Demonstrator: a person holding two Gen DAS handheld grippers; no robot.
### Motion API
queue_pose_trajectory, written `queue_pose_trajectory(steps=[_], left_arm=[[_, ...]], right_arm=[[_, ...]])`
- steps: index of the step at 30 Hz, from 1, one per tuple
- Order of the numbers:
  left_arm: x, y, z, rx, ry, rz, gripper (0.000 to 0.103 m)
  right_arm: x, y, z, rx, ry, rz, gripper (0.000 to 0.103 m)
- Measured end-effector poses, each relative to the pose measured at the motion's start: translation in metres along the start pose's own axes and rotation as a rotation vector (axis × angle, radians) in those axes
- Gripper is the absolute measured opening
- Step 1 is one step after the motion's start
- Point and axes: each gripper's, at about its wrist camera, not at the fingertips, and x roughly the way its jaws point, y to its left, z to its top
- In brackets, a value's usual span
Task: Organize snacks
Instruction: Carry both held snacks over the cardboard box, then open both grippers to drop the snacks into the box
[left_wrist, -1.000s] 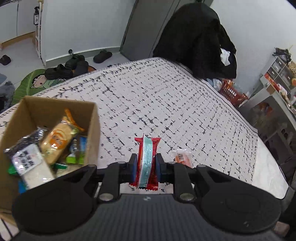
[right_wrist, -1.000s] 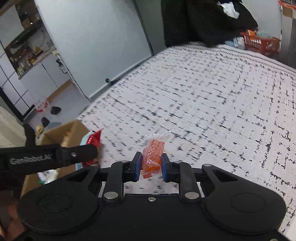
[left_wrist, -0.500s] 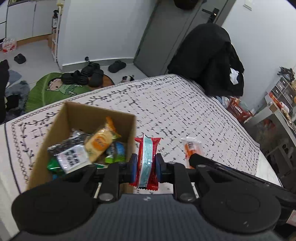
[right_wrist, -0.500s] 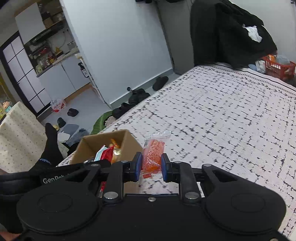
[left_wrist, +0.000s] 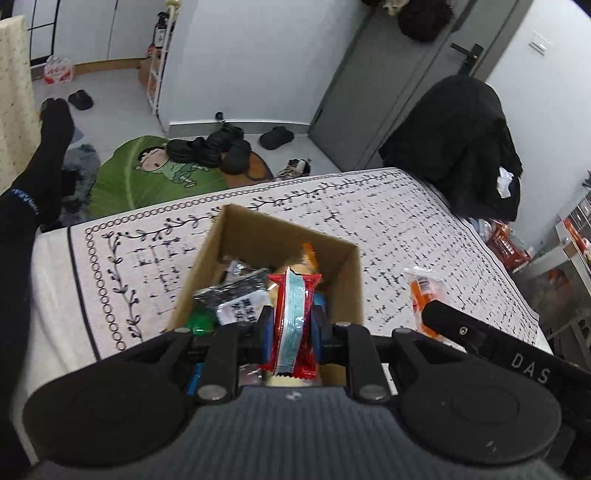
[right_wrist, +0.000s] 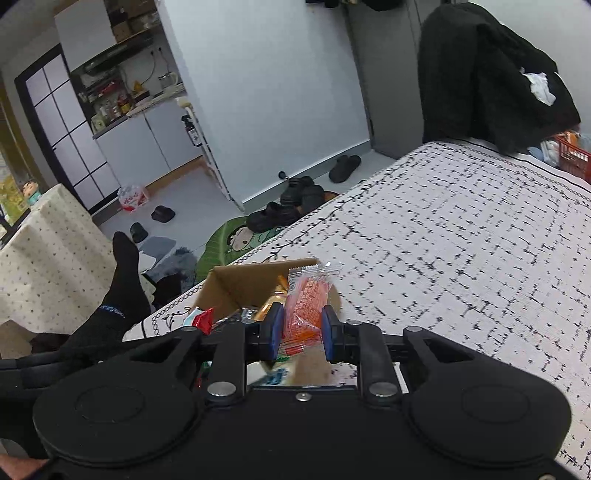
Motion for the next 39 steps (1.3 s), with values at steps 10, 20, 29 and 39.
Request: queue_pose_trajectory(steps=[10,20,29,39], left_arm=[[0.0,0.019,0.004,-0.062,0.004,-0.007,0.027],[-0.004,0.025,0.013,-0.08,0.007,0.017,0.053],[-0.017,0.011,0.02,-0.046,0.02,-0.011,0.083],[-0.046,-0.018,0.019,0.051,0.02,-0.042,0.087]], right_arm=[[0.007,0.025,0.004,-0.03,0.01,0.018,0.022],[0.002,0.026,0.01,-0.006,0.013,0.03,0.029],[-0.023,0.007,0.008,0.042,0.001,-0.007,0.029],[-0.063,-0.016,-0.008,0.109,-0.005,-0.036,0.034]])
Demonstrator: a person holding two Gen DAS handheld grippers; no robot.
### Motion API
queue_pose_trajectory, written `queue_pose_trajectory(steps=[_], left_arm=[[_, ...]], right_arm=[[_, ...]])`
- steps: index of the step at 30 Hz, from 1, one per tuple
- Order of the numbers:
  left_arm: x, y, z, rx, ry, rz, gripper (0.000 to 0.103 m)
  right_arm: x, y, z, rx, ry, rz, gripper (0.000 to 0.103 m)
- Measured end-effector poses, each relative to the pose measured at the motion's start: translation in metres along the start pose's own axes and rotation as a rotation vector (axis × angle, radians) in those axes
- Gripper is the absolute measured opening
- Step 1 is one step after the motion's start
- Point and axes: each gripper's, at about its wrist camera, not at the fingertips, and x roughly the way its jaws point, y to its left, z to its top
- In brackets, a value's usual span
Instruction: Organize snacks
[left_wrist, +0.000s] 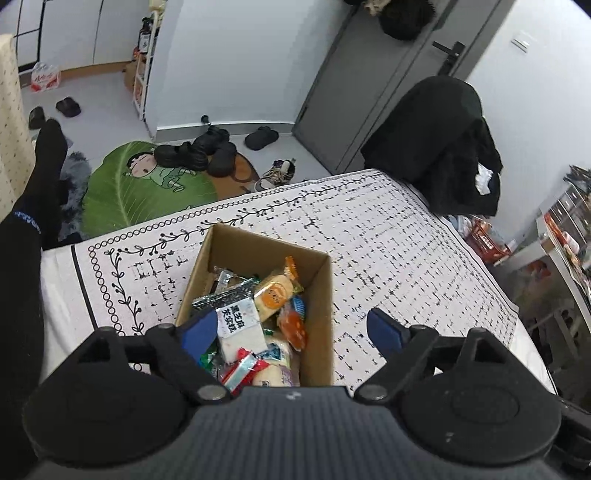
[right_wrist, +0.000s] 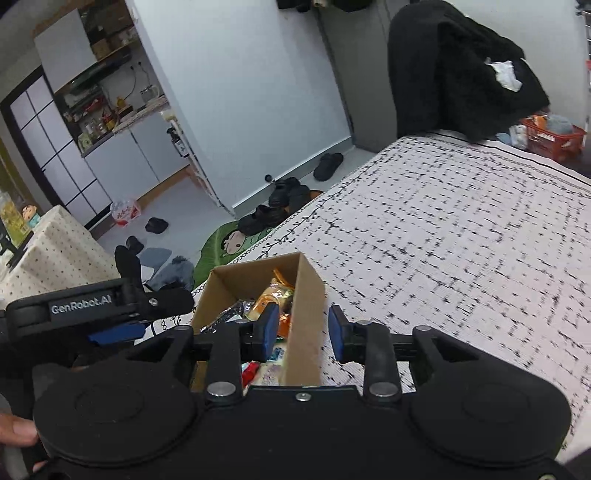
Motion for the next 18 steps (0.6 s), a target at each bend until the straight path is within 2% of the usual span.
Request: queue_pose_trajectory(steps=[3,9,15,18], left_arm=[[-0.01,-0.007,-0.001,0.031,0.0,-0.012,0.087],[-0.031,-0.023,-0.011,0.104,0.003,-0.03,0.088],[-0.052,-0.032,-0.027,0.173,-0.011,-0.04,0.094],[-0.063,-0.033,-0.034,0.187,-0.012,-0.047,0.097]], right_arm=[[-0.013,-0.003,-0.003,0.002,-0.015,-0.011,0.048],[-0.036,-0.007,-0.009,0.01,-0.044,-0.008,0.053],[-0.06,-0.007,-0.016,0.011,-0.082,-0.019,0.069],[-0.073,-0.006,-0.02,0.007,-0.11,-0.035,0.081]])
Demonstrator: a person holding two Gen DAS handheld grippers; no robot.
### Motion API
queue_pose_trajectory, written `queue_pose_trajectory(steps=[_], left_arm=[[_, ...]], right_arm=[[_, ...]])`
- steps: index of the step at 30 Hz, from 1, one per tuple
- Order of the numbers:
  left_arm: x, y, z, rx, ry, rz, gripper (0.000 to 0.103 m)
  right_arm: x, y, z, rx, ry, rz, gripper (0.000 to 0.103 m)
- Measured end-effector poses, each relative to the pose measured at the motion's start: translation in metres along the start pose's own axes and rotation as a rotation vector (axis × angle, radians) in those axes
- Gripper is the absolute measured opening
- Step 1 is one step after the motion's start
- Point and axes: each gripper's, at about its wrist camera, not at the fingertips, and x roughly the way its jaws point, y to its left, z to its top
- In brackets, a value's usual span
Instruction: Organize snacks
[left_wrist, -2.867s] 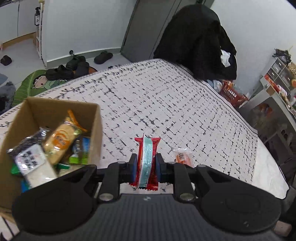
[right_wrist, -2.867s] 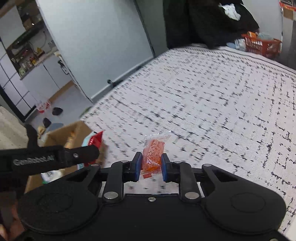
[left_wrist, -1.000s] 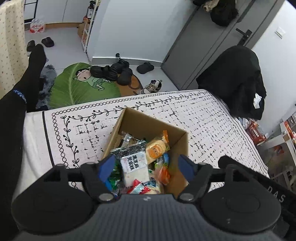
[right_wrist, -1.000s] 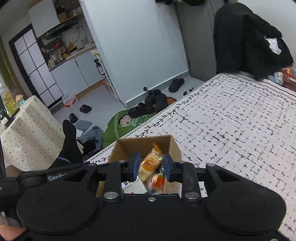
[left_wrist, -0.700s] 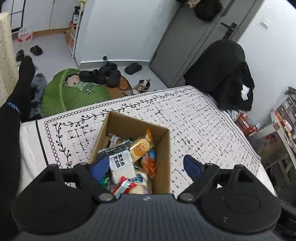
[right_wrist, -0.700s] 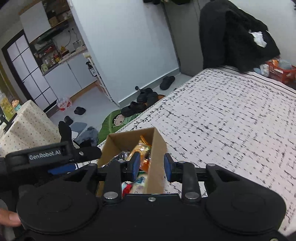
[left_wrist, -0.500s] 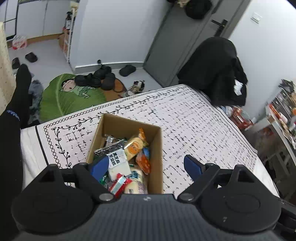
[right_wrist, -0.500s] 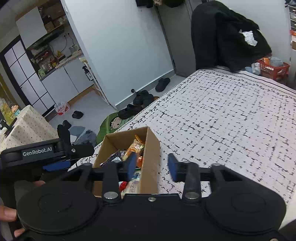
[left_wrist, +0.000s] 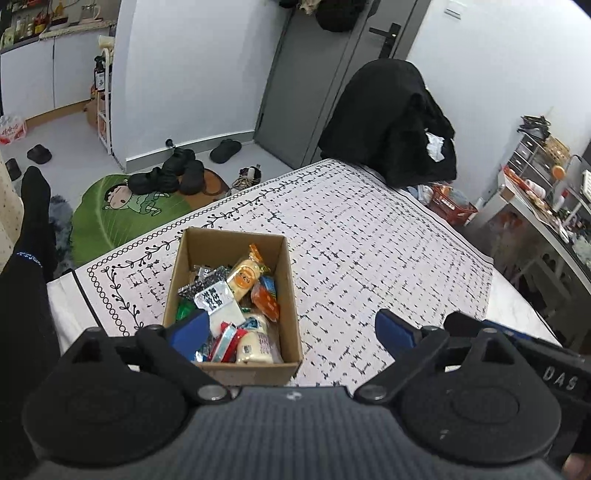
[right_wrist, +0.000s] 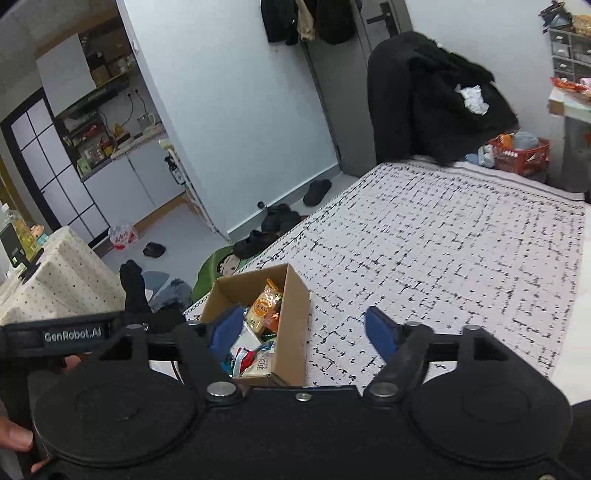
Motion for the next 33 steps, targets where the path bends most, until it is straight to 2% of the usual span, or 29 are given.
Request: queue_pose_trajectory(steps=[4,8,11,33], left_arm=[[-0.015,-0.003,-0.009,0.034,-0.007,-0.001,0.103],[-0.03,-0.002,-0.017,0.062,-0.024,0.005,0.103],[-0.04,0.001,-0.024,0.071,-0.037,0.003,0.103],[-0.108,0.008,-0.067,0.199,-0.122,-0.023,0.103]], right_arm=[[-0.017,0.001,-0.004,-0.003,-0.012,0.006,0.089],[-0.031,0.006,-0.009,-0.013,-0.024,0.005,0.099],[-0.04,0.008,-0.014,-0.01,-0.028,0.007,0.103],[-0.104,0.039,-0.052,-0.048,-0.047,-0.019,0.103]])
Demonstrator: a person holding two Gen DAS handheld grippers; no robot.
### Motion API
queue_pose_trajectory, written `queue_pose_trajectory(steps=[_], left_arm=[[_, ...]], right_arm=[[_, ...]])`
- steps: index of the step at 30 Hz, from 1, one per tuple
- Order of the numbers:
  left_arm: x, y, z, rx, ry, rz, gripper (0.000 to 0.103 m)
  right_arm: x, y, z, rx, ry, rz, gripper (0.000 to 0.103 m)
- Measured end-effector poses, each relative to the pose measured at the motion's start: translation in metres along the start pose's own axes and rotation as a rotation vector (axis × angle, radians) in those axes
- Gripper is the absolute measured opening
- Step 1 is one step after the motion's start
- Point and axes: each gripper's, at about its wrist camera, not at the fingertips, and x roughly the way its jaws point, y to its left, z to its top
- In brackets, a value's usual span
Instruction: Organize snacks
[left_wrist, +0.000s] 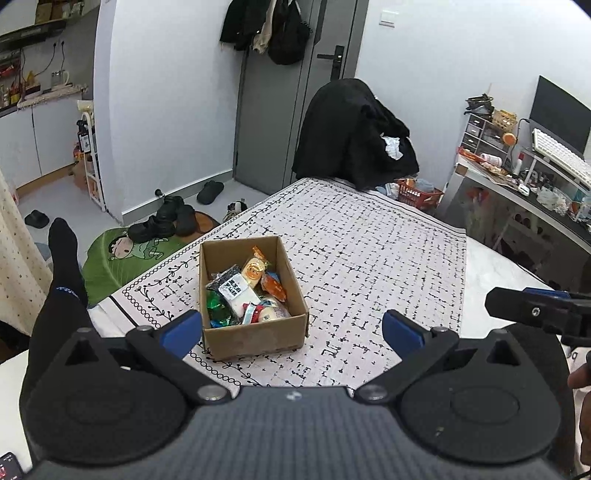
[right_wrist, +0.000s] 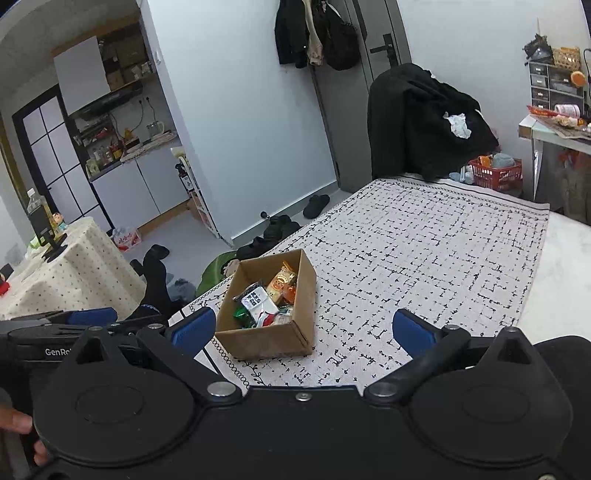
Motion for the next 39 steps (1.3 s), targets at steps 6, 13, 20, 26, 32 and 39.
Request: queue_pose_trajectory(steps=[6,13,20,26,32,39], left_arm=[[-0.01,-0.004,-0.002,0.022,-0.013,-0.011,0.103],[-0.014,-0.007,-0.005,0.036,-0.019,-0.009,0.103],[-0.014,-0.007,-0.006,0.037,-0.019,-0.007,0.103],[-0.015,-0.007,-0.007,0.04,-0.014,-0.009,0.103],[-0.013,-0.008,-0.007,0.042,-0.011,-0.009,0.103],[-0.013,-0.008,-0.007,0.042,-0.012,-0.01,0.103]], right_arm=[[-0.007,0.011,-0.006,-0.032,-0.008,-0.011,0.103],[-0.01,0.012,-0.007,-0.031,-0.012,-0.018,0.103],[-0.009,0.012,-0.008,-0.031,-0.013,-0.023,0.103],[-0.009,0.01,-0.009,-0.024,-0.009,-0.028,0.103],[-0.008,0.009,-0.009,-0.023,-0.006,-0.029,0.103],[-0.008,0.009,-0.009,-0.025,-0.006,-0.028,0.103]])
